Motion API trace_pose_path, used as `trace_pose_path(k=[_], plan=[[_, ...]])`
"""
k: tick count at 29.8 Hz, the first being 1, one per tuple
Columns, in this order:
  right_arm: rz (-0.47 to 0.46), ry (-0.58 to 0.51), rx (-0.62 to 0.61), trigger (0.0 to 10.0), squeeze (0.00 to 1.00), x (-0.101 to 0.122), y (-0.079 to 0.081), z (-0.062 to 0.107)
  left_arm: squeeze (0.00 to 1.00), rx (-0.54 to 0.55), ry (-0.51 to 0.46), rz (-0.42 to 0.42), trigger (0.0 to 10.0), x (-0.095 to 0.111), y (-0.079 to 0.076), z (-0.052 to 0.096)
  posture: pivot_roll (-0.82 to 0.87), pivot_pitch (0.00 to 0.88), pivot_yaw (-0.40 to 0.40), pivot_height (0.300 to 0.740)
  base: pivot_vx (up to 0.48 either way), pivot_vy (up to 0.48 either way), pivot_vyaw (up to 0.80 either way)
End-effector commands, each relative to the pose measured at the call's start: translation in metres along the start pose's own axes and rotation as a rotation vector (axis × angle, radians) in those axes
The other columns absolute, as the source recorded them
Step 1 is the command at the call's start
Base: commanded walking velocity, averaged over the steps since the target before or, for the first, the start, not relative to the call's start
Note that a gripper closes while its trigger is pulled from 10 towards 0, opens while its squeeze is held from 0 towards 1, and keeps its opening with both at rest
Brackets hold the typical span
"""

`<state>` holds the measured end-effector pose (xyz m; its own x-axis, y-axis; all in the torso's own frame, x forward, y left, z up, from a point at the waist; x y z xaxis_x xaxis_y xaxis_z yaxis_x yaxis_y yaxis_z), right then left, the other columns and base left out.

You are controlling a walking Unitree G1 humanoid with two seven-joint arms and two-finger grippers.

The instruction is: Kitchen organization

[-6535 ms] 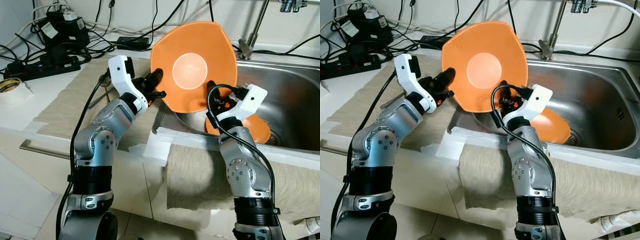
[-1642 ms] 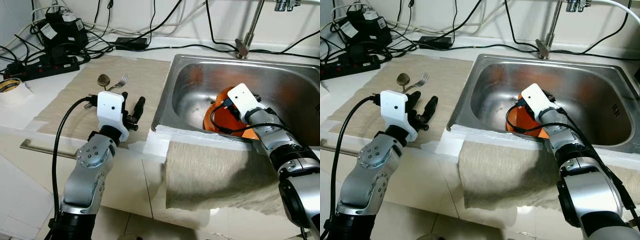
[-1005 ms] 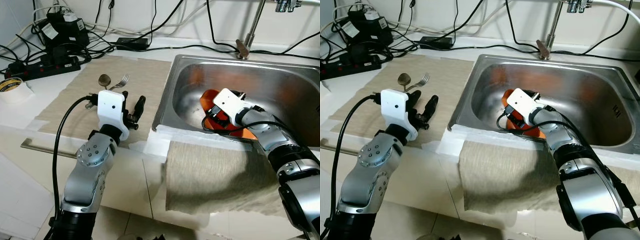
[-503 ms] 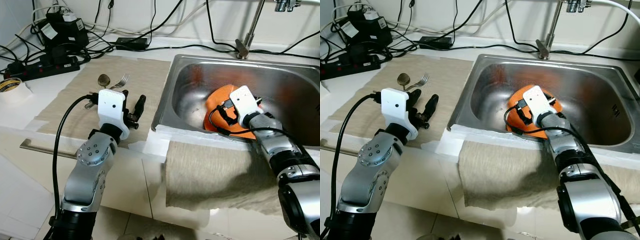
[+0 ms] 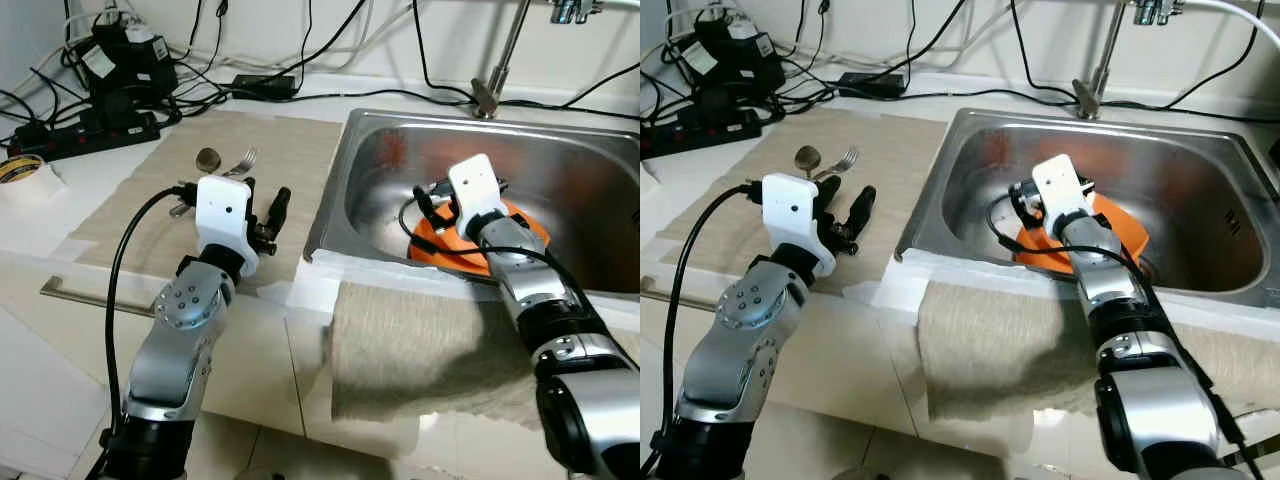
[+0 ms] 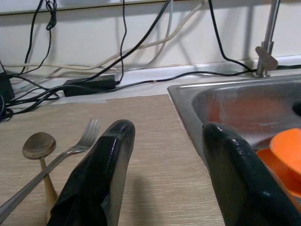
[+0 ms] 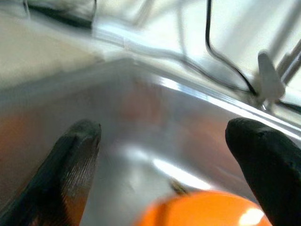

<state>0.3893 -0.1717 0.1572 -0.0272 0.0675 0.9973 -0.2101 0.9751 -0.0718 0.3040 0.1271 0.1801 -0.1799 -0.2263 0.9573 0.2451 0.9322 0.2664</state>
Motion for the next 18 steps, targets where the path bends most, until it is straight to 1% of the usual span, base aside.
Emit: trace_pose_path(k=[1, 2, 5, 6, 7, 10, 11, 13, 14, 15, 17, 18], plan=[[-0.07, -0.033, -0.029, 10.0, 0.0, 0.007, -0.002, 0.001, 0.0, 0.024, -0.009, -0.001, 10.0, 0.003, 0.004, -0.003, 0.0, 0.0, 0.04, 0.736, 0.0, 0.0, 0.0], [-0.159, -0.065, -0.044, 10.0, 0.0, 0.011, 0.003, 0.002, 0.0, 0.032, -0.013, -0.002, 10.0, 0.004, 0.005, -0.005, 0.0, 0.0, 0.04, 0.736, 0.0, 0.0, 0.0], [-0.281, -0.108, -0.076, 10.0, 0.0, 0.015, 0.008, 0.006, 0.0, 0.044, -0.015, -0.011, 10.0, 0.005, 0.007, -0.007, 0.0, 0.0, 0.045, 0.736, 0.0, 0.0, 0.0], [-0.337, -0.131, -0.096, 10.0, 0.0, 0.017, 0.009, 0.008, 0.0, 0.051, -0.015, -0.018, 10.0, 0.005, 0.009, -0.008, 0.0, 0.0, 0.046, 0.736, 0.0, 0.0, 0.0], [-0.337, -0.131, -0.096, 10.0, 0.0, 0.017, 0.009, 0.008, 0.0, 0.051, -0.015, -0.018, 10.0, 0.005, 0.009, -0.008, 0.0, 0.0, 0.046, 0.736, 0.0, 0.0, 0.0], [-0.477, -0.186, -0.126, 10.0, 0.0, 0.023, 0.012, 0.015, 0.0, 0.102, -0.002, -0.027, 10.0, 0.005, 0.019, -0.013, 0.0, 0.0, 0.048, 0.736, 0.0, 0.0, 0.0], [-0.507, -0.189, -0.123, 10.0, 0.0, 0.024, 0.016, 0.019, 0.0, 0.134, 0.016, -0.005, 10.0, 0.004, 0.025, -0.016, 0.0, 0.0, 0.048, 0.736, 0.0, 0.0, 0.0], [-0.499, -0.174, -0.108, 10.0, 0.0, 0.021, 0.024, 0.028, 0.0, 0.195, 0.048, 0.022, 10.0, 0.0, 0.036, -0.022, 0.01, 0.0, 0.048, 0.736, 0.0, 0.0, 0.0], [-0.487, -0.164, -0.098, 10.0, 0.0, 0.019, 0.028, 0.032, 0.0, 0.209, 0.054, 0.033, 10.0, 0.0, 0.038, -0.025, 0.01, 0.0, 0.048, 0.736, 0.0, 0.0, 0.0], [-0.458, -0.14, -0.094, 10.0, 0.0, 0.013, 0.032, 0.04, 0.0, 0.227, 0.06, 0.073, 10.0, 0.001, 0.039, -0.028, 0.01, 0.0, 0.045, 0.736, 0.0, 0.0, 0.0], [-0.446, -0.129, -0.094, 10.0, 0.0, 0.011, 0.034, 0.043, 0.0, 0.231, 0.062, 0.086, 10.0, 0.001, 0.039, -0.029, 0.01, 0.0, 0.045, 0.736, 0.0, 0.0, 0.0], [-0.439, -0.127, -0.099, 10.0, 0.0, 0.007, 0.036, 0.051, 0.0, 0.24, 0.073, 0.116, 10.0, -0.001, 0.037, -0.03, 0.01, 0.0, 0.044, 0.736, 0.0, 0.0, 0.0]])
Point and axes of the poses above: a point about 5 cm out from each wrist's last joint towards the gripper, its own z axis pointing back from the gripper into the wrist, its own x axis along the axis of the wrist's last joint, y = z × x, the point moved 1 cm from there along -z, pointing out of the wrist towards the gripper, and after that the axes turned 11 degrees about -z, right-handed, at the moved point
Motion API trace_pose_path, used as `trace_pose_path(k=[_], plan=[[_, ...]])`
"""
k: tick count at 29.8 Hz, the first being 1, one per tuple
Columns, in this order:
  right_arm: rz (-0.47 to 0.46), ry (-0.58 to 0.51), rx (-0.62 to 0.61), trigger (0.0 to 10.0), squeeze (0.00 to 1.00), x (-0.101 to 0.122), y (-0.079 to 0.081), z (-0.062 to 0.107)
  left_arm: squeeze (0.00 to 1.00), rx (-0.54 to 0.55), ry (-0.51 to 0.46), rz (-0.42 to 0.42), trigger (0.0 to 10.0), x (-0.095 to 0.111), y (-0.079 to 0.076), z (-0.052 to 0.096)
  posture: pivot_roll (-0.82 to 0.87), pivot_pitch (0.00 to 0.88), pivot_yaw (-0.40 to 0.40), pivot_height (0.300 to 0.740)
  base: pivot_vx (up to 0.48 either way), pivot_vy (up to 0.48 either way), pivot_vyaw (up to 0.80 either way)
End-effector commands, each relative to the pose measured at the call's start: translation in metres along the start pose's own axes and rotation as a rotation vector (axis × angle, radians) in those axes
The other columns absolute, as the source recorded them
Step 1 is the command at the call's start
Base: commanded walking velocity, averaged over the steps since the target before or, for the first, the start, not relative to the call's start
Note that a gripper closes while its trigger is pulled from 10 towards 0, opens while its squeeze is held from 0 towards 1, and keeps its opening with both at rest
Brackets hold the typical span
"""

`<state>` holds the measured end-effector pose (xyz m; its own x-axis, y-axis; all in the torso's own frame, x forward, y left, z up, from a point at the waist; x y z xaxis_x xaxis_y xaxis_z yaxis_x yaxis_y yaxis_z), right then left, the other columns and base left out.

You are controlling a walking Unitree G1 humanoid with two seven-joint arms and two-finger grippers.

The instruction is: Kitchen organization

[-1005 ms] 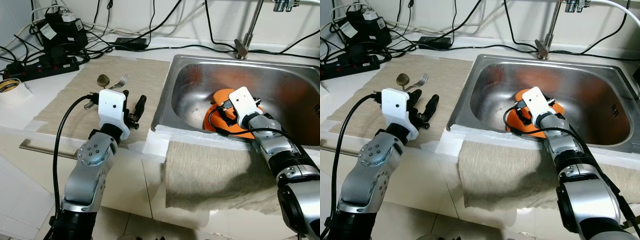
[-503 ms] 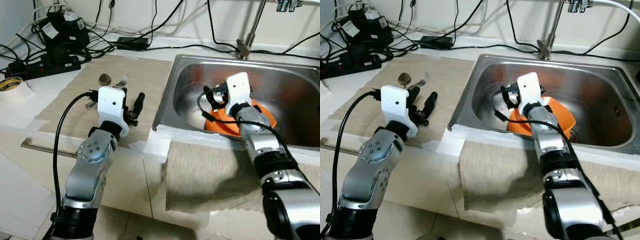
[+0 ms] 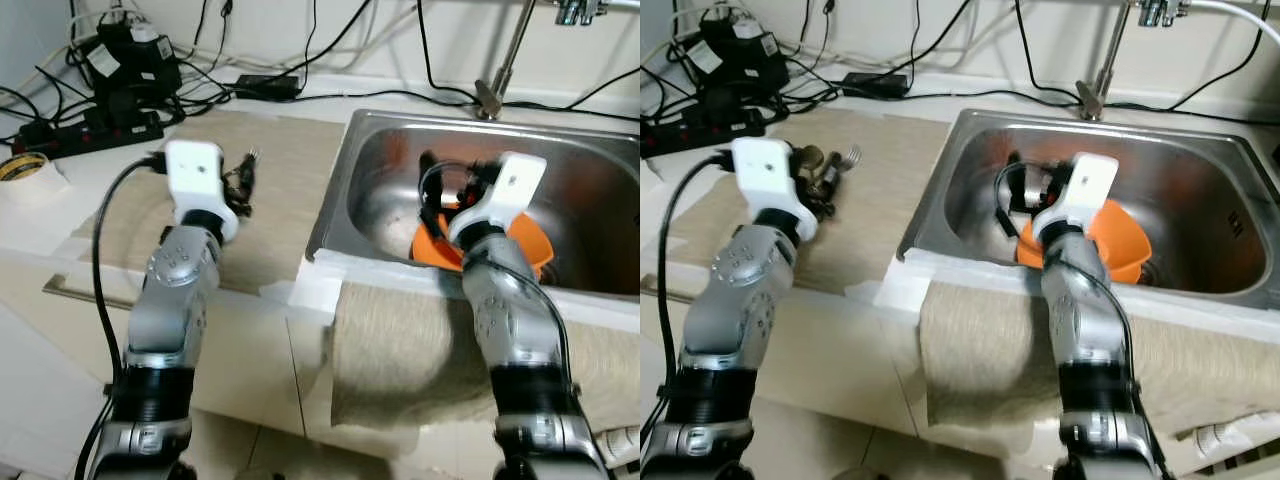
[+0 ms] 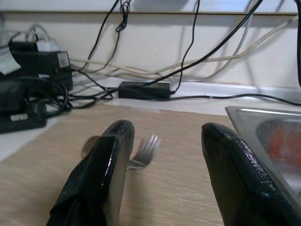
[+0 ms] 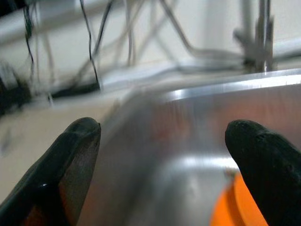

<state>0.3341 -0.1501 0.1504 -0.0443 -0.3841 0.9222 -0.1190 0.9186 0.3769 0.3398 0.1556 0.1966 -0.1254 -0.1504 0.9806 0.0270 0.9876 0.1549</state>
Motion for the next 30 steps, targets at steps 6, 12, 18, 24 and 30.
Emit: trace_pose_path(k=[6, 12, 18, 24, 30], plan=[[-0.005, -0.133, -0.072, 10.0, 0.0, 0.015, -0.004, 0.025, 0.0, 0.029, 0.02, 0.048, 10.0, -0.003, -0.008, -0.004, -0.01, 0.0, 0.042, 0.736, 0.0, 0.0, 0.0], [0.063, -0.162, -0.078, 10.0, 0.0, 0.017, 0.0, 0.034, 0.0, 0.019, 0.007, -0.081, 10.0, -0.009, -0.003, 0.001, -0.02, 0.0, 0.043, 0.736, 0.0, 0.0, 0.0], [0.095, -0.159, -0.074, 10.0, 0.0, 0.012, -0.001, 0.037, 0.0, 0.025, 0.035, -0.081, 10.0, -0.015, -0.001, 0.003, -0.02, 0.0, 0.038, 0.736, 0.0, 0.0, 0.0], [0.141, -0.134, -0.059, 10.0, 0.0, 0.002, -0.004, 0.04, 0.0, -0.049, 0.05, -0.068, 10.0, -0.022, -0.016, 0.013, -0.02, 0.0, 0.037, 0.736, 0.0, 0.0, 0.0], [0.183, -0.121, -0.041, 10.0, 0.0, 0.0, -0.005, 0.044, 0.0, -0.135, 0.007, -0.03, 10.0, -0.019, -0.026, 0.021, -0.01, 0.0, 0.037, 0.736, 0.0, 0.0, 0.0]])
Point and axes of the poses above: a point about 5 cm out from each wrist's last joint towards the gripper, its own z axis pointing back from the gripper into the wrist, its own x axis along the axis of the wrist's last joint, y = z × x, the point moved 1 cm from there along -z, pointing out of the wrist towards the gripper, and after that the axes turned 11 degrees about -z, right-handed, at the moved point
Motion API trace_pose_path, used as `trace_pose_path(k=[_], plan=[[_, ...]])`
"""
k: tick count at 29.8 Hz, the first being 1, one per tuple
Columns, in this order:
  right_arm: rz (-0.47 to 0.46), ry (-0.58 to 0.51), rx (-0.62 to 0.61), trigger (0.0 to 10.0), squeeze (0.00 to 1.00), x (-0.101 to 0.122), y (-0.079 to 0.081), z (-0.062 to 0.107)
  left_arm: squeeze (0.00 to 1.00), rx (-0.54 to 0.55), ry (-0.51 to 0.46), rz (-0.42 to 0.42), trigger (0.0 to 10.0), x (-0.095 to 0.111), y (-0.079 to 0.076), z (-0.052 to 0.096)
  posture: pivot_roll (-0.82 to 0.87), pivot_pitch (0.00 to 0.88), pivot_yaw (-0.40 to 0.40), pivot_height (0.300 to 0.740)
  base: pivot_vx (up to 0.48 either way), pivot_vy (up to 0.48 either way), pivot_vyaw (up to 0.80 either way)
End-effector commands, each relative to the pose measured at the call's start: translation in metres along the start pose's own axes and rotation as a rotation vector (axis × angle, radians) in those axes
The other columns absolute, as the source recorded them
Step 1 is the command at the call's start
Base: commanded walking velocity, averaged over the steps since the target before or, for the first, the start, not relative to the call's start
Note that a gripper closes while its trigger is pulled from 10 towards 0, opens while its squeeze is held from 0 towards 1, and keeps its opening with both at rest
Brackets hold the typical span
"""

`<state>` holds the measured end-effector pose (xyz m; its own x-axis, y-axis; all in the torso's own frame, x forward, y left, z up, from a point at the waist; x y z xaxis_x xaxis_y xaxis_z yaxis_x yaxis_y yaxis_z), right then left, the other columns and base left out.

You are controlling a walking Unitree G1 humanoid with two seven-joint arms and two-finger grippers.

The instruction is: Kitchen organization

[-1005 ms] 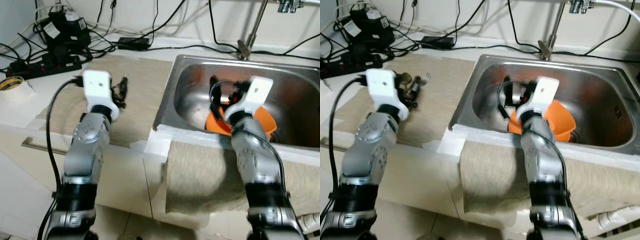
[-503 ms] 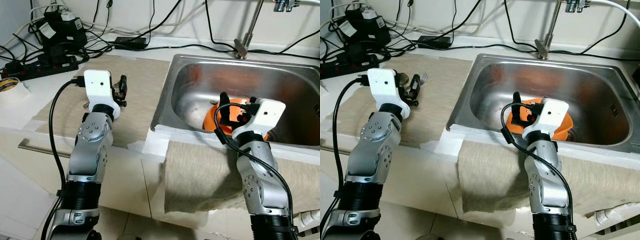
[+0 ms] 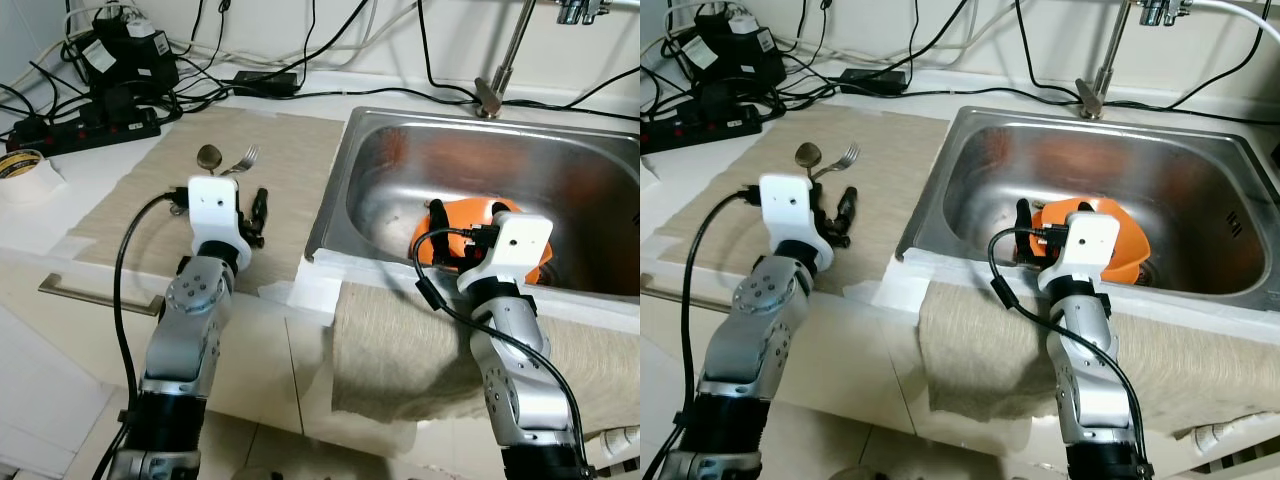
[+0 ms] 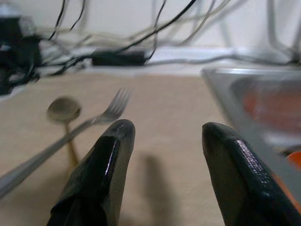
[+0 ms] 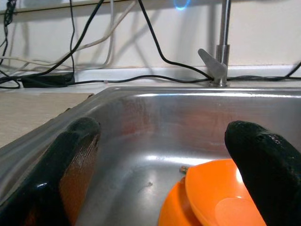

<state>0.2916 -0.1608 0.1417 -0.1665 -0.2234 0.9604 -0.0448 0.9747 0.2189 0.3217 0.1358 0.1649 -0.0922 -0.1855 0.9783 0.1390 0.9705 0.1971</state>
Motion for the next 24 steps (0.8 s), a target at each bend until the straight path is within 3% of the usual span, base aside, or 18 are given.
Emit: trace_pose_path(k=[1, 15, 16, 24], plan=[[0.013, -0.017, 0.023, 10.0, 0.0, 0.0037, 0.0032, 0.0002, 0.0, -0.029, -0.04, -0.004, 10.0, 0.0086, -0.002, 0.0007, -0.01, 0.0, 0.037, 0.736, 0.0, 0.0, 0.0], [0.018, -0.038, 0.021, 10.0, 0.0, 0.0036, 0.0026, 0.0017, 0.0, 0.005, -0.036, -0.012, 10.0, 0.0057, 0.0043, 0.0057, -0.01, 0.0, 0.035, 0.736, 0.0, 0.0, 0.0], [0.019, -0.034, 0.018, 10.0, 0.0, 0.003, 0.0017, 0.0023, 1.0, 0.004, -0.033, -0.006, 10.0, 0.0051, 0.0046, 0.0064, -0.01, 0.0, 0.035, 0.736, 0.0, 0.0, 0.0], [0.041, -0.028, 0.009, 10.0, 0.0, 0.0026, -0.0016, 0.0021, 1.0, 0.003, -0.024, 0.025, 10.0, 0.0029, 0.0034, 0.0065, -0.01, 0.0, 0.034, 0.736, 0.0, 0.0, 0.0]])
Point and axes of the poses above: a point about 5 cm out from each wrist's last joint towards the gripper, its own z axis pointing back from the gripper into the wrist, its own x axis along the axis of the wrist's last joint, y = z × x, the point moved 1 cm from there along -z, pointing out of the wrist towards the gripper, and after that the axes turned 11 degrees about -z, right-handed, at the moved point
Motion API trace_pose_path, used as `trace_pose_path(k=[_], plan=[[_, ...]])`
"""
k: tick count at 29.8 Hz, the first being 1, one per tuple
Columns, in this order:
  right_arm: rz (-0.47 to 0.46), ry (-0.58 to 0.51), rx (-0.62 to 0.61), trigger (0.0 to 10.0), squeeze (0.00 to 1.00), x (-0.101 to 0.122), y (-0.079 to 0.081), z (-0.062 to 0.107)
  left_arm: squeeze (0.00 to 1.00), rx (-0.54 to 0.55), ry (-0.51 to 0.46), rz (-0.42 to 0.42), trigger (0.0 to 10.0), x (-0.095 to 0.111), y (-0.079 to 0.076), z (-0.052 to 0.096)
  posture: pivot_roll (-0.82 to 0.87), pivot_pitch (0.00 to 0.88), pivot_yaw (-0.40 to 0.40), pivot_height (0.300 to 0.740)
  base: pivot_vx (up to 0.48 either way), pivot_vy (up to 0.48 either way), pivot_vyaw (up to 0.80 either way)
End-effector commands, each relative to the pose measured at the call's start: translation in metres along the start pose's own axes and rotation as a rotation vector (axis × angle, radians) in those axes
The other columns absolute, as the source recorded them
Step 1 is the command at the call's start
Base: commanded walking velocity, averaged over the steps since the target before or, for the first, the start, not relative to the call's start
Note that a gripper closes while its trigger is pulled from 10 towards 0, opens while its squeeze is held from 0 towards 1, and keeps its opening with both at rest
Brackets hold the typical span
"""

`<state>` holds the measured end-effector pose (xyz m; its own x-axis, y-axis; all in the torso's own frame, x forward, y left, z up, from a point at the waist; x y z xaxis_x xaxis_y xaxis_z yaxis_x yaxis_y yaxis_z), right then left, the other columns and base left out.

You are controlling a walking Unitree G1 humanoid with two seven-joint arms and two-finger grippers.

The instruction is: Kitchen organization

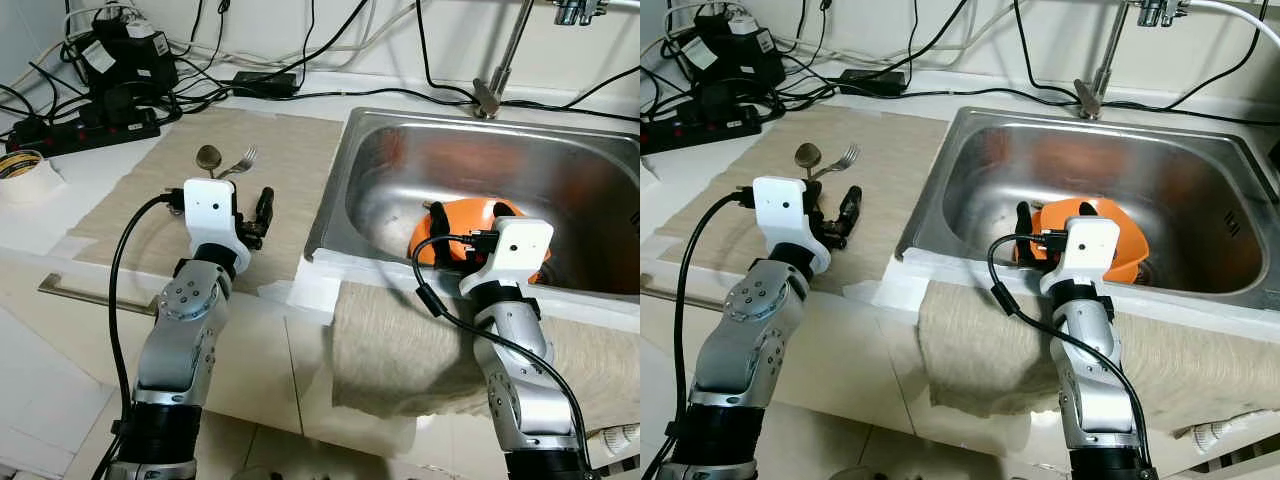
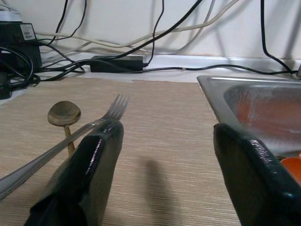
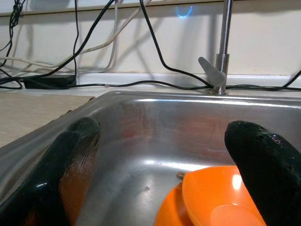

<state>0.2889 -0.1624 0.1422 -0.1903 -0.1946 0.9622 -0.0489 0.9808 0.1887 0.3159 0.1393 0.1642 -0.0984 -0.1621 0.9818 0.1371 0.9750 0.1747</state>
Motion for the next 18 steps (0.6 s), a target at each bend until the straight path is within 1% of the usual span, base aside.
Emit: trace_pose_path(k=[1, 6, 8, 9, 12, 13, 15, 18], plan=[[0.014, -0.004, -0.001, 10.0, 0.0, 0.0011, -0.0003, -0.0004, 1.0, -0.001, -0.013, 0.004, 10.0, 0.0034, 0.001, 0.0001, -0.01, 0.0, 0.034, 0.736, 0.0, 0.0, 0.0], [0.017, 0.0, -0.005, 10.0, 0.0, 0.0, -0.0005, 0.0001, 1.0, -0.004, -0.015, 0.013, 10.0, 0.0045, -0.001, -0.0018, -0.02, 0.0, 0.036, 0.736, 0.0, 0.0, 0.0], [0.038, 0.001, -0.02, 10.0, 0.0, 0.001, -0.0021, -0.0009, 1.0, -0.01, -0.022, 0.005, 10.0, 0.0063, -0.0015, -0.0028, -0.02, 0.0, 0.039, 0.736, 0.0, 0.0, 0.0], [0.072, 0.011, -0.044, 10.0, 0.0, -0.0004, -0.0051, -0.0015, 1.0, -0.009, -0.019, 0.006, 10.0, 0.006, -0.0011, -0.003, -0.02, 0.0, 0.039, 0.736, 0.0, 0.0, 0.0], [0.07, 0.04, -0.063, 10.0, 0.0, -0.005, -0.0075, -0.0016, 1.0, -0.005, -0.013, 0.007, 10.0, 0.0049, -0.0004, -0.0032, -0.02, 0.0, 0.038, 0.736, 0.0, 0.0, 0.0], [0.06, 0.036, -0.066, 10.0, 1.0, -0.0051, -0.0073, -0.0009, 1.0, -0.004, -0.011, 0.007, 10.0, 0.0047, -0.0003, -0.0031, -0.02, 0.0, 0.038, 0.736, 0.0, 0.0, 0.0], [0.042, 0.035, -0.063, 10.0, 1.0, -0.0054, -0.0067, -0.0006, 1.0, -0.003, -0.011, 0.005, 10.0, 0.0048, -0.0004, -0.0033, -0.02, 0.0, 0.037, 0.736, 0.0, 0.0, 0.0], [0.045, 0.034, -0.061, 10.0, 1.0, -0.0051, -0.0063, -0.0012, 1.0, -0.005, -0.01, 0.001, 10.0, 0.005, -0.0005, -0.0035, -0.02, 0.0, 0.037, 0.736, 0.0, 0.0, 0.0]])
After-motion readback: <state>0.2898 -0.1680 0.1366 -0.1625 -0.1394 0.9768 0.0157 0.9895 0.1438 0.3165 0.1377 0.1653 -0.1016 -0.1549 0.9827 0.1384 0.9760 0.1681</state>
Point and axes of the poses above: a point about 5 cm out from each wrist's last joint towards the gripper, its own z axis pointing back from the gripper into the wrist, its own x axis along the axis of the wrist's last joint, y = z × x, the point moved 1 cm from there along -z, pointing out of the wrist towards the gripper, and after that the axes turned 11 degrees about -z, right-handed, at the moved point
